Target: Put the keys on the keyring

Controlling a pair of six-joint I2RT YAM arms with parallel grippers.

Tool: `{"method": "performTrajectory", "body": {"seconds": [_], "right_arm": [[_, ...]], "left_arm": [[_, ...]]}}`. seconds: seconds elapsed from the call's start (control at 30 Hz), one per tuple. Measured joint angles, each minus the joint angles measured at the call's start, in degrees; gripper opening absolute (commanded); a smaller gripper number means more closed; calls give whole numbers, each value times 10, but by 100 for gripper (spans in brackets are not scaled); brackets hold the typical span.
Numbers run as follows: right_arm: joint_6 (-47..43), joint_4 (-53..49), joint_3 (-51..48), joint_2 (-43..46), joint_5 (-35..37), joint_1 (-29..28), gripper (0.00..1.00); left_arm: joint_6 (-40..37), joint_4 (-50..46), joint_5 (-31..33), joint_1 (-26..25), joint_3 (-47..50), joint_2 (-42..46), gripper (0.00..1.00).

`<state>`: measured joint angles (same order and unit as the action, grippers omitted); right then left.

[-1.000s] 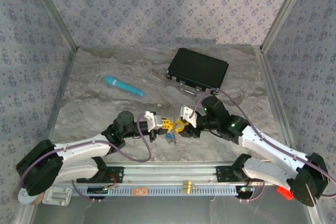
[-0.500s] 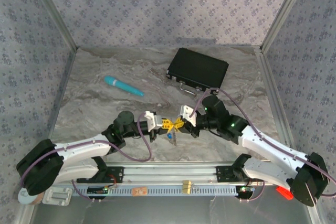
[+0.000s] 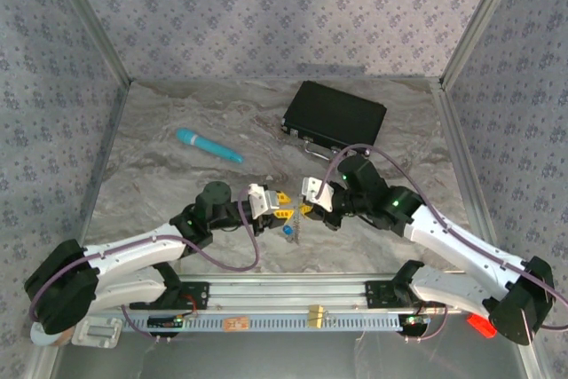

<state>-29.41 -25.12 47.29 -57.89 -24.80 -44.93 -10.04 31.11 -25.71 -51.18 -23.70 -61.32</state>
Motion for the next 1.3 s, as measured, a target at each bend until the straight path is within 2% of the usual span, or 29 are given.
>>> {"method": "performTrajectory", "body": {"seconds": [0.17,0.47,0.57,0.63,0.67,0.73,0.8,0.87,1.03,1.3], "right_arm": [[-25,-39,32,-22,23,-17,0],[-50,-64,63,-57,36,-41,0],[-52,-65,66,-64,40,-44,0],[-52,-67,66,-67,43,-44,0],[-52,-67,66,-67,43,-44,2],[-50,-65,65,-65,42,-43,19],[-44,-47,52,-52,34,-37,28],[-28,-11,22,-25,10,-24,31],[35,93,-65,41,-51,25,32],[91,176,-104,42,-93,31,28]], "left_arm": [[-9,-12,-2,0,0,0,20],[-11,-11,-14,-4,-1,0,18],[-12,-11,-19,-4,-1,-5,4],[-16,-12,-22,-4,-1,-7,0],[-13,-13,-22,-4,-1,-7,0],[-13,-12,-22,-4,-1,-7,0],[-13,-9,-23,-5,-1,-7,0],[-10,-1,-22,-6,1,-7,0],[19,67,-23,-6,21,-7,0],[48,120,-31,-6,34,-12,0]]}}
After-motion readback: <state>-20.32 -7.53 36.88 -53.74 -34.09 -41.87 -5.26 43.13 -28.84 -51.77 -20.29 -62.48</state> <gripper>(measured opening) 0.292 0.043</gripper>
